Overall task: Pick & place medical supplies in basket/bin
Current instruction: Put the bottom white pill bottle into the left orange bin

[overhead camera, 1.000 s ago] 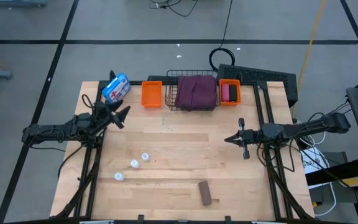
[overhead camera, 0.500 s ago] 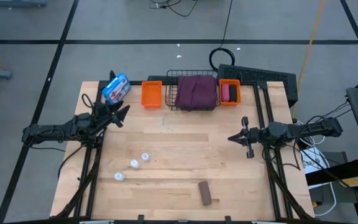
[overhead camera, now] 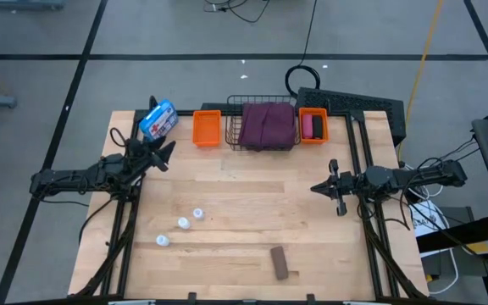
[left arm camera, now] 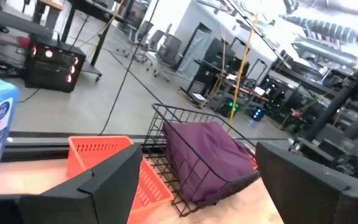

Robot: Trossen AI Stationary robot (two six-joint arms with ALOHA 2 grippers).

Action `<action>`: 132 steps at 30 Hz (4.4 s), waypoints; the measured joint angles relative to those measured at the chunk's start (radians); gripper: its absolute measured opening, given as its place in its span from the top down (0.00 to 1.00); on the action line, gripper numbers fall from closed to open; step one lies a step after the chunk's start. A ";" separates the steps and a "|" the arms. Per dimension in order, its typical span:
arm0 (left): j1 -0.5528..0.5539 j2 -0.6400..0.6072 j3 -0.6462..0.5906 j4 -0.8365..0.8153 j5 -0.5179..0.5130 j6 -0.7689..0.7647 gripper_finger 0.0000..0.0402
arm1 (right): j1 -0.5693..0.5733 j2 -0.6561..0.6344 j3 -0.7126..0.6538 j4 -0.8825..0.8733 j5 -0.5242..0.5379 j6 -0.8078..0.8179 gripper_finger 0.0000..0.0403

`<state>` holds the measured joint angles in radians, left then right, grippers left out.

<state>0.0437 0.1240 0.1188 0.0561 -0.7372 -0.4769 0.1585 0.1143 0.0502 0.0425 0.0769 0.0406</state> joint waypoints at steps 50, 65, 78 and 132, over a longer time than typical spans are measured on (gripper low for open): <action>-0.666 1.295 1.116 -1.049 0.866 -1.318 0.19 | 0.000 0.000 0.000 0.015 0.000 0.000 1.00; -0.788 1.396 1.115 -1.350 0.789 -1.656 0.19 | 0.000 0.000 0.000 0.019 0.000 0.000 1.00; -0.815 1.521 1.115 -1.369 0.772 -1.660 0.19 | 0.000 0.000 0.000 0.020 0.000 0.000 1.00; -0.888 1.371 0.822 -1.096 0.753 -1.797 0.63 | 0.000 0.000 0.000 0.020 0.000 0.000 1.00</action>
<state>-0.8448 1.4952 0.9412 -1.0401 0.0162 -2.2734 0.1588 0.1143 0.0502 0.0628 0.0772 0.0407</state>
